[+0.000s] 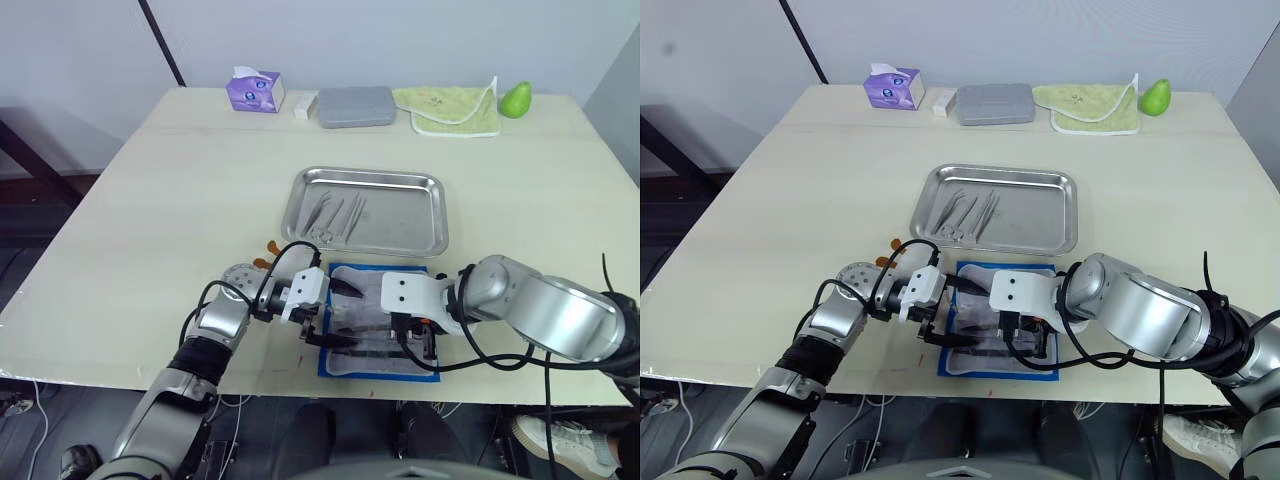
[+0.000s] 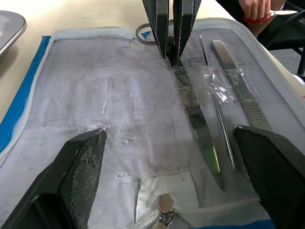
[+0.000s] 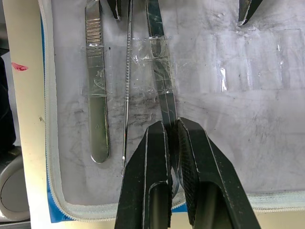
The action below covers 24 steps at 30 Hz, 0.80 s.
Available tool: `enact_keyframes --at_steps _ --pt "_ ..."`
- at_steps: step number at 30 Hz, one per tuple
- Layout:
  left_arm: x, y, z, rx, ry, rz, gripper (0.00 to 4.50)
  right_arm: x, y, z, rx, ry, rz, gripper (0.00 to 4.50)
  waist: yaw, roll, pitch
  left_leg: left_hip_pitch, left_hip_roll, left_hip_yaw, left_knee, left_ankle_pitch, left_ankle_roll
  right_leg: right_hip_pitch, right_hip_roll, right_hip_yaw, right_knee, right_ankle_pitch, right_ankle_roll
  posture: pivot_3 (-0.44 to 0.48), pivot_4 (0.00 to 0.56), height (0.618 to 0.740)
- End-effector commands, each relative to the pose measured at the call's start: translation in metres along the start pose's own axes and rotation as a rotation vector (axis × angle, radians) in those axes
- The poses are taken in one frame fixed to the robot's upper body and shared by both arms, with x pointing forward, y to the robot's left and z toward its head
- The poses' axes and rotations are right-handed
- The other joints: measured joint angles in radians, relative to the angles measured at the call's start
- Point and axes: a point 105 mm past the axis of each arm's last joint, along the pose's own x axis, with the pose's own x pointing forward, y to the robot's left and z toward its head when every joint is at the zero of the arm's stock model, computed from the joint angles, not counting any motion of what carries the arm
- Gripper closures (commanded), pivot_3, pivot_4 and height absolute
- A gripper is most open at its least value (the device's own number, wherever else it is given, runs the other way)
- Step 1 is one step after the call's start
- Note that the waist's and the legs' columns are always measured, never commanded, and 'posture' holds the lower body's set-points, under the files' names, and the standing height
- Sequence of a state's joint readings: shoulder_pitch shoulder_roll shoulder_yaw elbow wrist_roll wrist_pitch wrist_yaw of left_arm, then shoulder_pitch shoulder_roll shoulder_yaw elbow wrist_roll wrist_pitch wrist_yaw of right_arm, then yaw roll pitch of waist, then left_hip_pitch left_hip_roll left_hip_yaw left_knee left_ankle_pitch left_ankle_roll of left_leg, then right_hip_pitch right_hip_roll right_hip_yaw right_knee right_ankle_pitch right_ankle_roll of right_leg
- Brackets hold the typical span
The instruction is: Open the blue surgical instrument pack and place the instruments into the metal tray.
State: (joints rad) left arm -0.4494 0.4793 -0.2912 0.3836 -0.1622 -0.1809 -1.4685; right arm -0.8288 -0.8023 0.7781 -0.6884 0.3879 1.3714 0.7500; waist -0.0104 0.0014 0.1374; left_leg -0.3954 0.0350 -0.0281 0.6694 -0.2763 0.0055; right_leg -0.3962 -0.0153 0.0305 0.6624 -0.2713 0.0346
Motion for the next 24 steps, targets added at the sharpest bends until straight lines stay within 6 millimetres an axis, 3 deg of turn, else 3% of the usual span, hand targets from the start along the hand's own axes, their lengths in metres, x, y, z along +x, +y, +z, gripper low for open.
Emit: enact_keyframes --at_steps 1,12,24 --pt "0.01 -0.018 -0.029 -0.101 0.103 -0.065 0.0 -0.013 -0.013 0.0 -0.028 -0.002 -0.088 4.48 0.001 0.0 0.0 0.0 0.0 0.0 0.0 0.0 0.0 0.0 0.0 0.0 0.0 0.0 0.0 0.0 0.15 0.74" --pt "0.01 -0.016 -0.03 -0.106 0.117 -0.064 0.0 -0.014 -0.013 -0.007 -0.008 0.018 -0.107 4.48 0.002 0.0 0.0 0.0 -0.003 -0.001 0.0 0.0 0.0 0.0 -0.002 -0.001 0.0 0.0 0.0 0.0 0.15 0.74" --pt "0.009 -0.016 -0.031 -0.106 0.123 -0.061 0.0 -0.034 -0.015 -0.039 0.032 0.073 -0.14 4.48 0.003 0.0 0.0 -0.001 -0.004 -0.003 0.0 0.0 0.0 0.0 -0.003 -0.002 0.0 0.0 0.0 0.0 0.15 0.74"
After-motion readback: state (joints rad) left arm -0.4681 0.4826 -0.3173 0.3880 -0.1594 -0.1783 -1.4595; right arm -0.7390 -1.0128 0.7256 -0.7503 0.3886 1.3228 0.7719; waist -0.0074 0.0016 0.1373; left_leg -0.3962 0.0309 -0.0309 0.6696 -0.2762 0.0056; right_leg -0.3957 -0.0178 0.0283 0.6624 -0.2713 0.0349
